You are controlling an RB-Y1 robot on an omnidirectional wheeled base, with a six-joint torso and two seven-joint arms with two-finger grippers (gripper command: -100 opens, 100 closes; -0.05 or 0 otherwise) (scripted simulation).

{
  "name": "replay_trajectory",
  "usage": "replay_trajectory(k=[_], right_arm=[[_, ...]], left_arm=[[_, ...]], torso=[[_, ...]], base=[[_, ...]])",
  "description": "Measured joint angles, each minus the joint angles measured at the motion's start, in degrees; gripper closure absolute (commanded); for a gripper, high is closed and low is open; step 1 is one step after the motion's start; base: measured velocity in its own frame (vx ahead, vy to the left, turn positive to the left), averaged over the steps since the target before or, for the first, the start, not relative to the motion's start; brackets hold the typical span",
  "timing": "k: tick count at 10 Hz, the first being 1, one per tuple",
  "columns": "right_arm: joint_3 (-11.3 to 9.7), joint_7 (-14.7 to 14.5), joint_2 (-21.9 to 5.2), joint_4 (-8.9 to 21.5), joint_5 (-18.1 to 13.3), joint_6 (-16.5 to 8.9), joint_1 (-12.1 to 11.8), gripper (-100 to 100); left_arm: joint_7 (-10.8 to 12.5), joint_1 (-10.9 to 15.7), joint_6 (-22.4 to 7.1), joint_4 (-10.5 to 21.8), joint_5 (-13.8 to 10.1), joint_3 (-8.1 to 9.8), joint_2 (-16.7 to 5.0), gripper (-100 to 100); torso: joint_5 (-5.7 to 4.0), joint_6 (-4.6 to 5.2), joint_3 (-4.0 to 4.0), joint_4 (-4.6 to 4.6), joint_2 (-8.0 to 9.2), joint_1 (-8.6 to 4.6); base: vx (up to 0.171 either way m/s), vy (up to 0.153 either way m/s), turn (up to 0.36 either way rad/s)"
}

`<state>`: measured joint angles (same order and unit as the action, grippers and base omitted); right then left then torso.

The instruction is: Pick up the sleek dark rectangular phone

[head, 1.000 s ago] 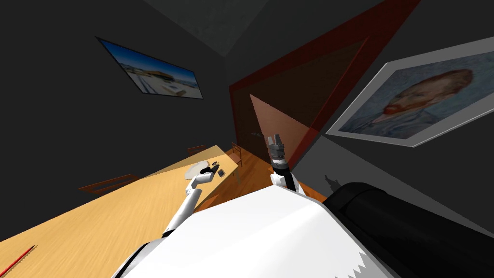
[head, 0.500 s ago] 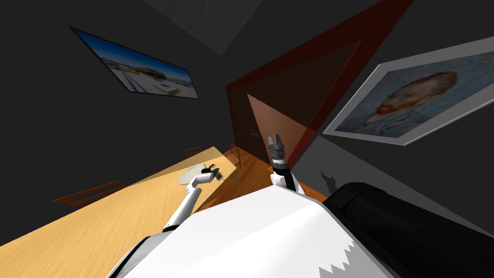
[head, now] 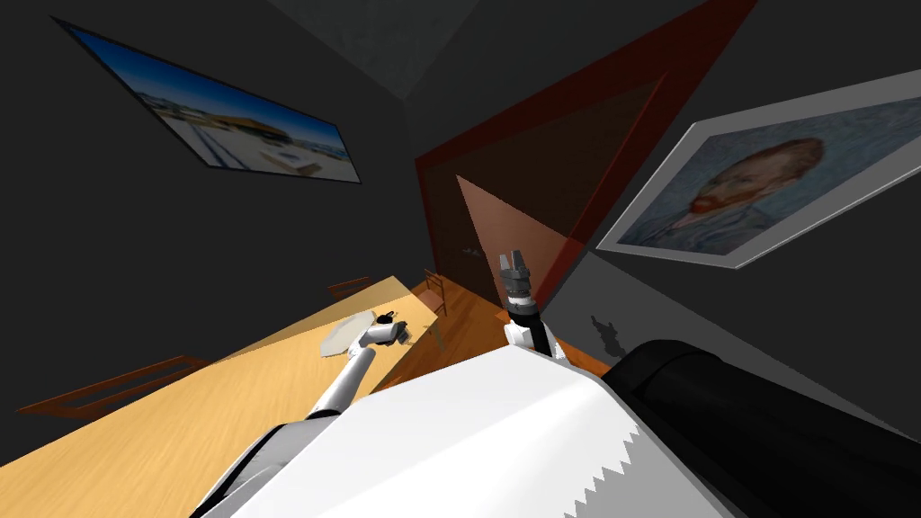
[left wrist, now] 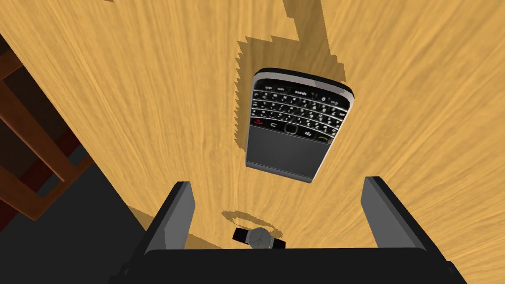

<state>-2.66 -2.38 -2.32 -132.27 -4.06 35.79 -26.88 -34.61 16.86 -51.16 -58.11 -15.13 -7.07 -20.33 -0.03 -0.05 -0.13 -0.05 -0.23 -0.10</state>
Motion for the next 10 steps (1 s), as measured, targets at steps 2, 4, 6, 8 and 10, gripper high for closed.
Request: replay_trajectory(k=[2,4,6,8,10], right_arm=[[0.0,0.0,0.0,0.0,0.0,0.0,0.0,0],[0.0,0.0,0.0,0.0,0.0,0.0,0.0,0],[0.0,0.0,0.0,0.0,0.0,0.0,0.0,0],[0.0,0.0,0.0,0.0,0.0,0.0,0.0,0],[0.0,0.0,0.0,0.0,0.0,0.0,0.0,0]], left_arm=[[-1.1,1.6,-2.1,5.1,-1.7,-1.31,-1.2,-100],[-1.5,2.0,-4.8,6.8,-2.7,-2.5,-2.3,-100],[-1.6,2.0,-6.5,7.6,-3.3,-3.19,-2.9,-100],[-2.0,2.9,-6.1,9.8,-3.6,-3.48,-3.0,0],[-1.6,2.1,-5.8,9.4,-3.2,-3.49,-2.7,-100]], torso=[[0.0,0.0,-0.06,-0.02,-0.1,0.01],[0.0,-0.01,-0.03,-0.02,-0.05,0.0],[0.01,-0.02,0.04,0.01,0.09,0.04],[0.01,-0.03,0.11,0.04,0.21,0.07],[0.03,-0.02,0.12,0.04,0.21,0.14]], base=[[0.096,-0.027,-0.09],[0.071,-0.022,-0.066],[0.032,-0.009,-0.017],[0.006,-0.002,-0.003],[0.028,0.023,-0.042]])
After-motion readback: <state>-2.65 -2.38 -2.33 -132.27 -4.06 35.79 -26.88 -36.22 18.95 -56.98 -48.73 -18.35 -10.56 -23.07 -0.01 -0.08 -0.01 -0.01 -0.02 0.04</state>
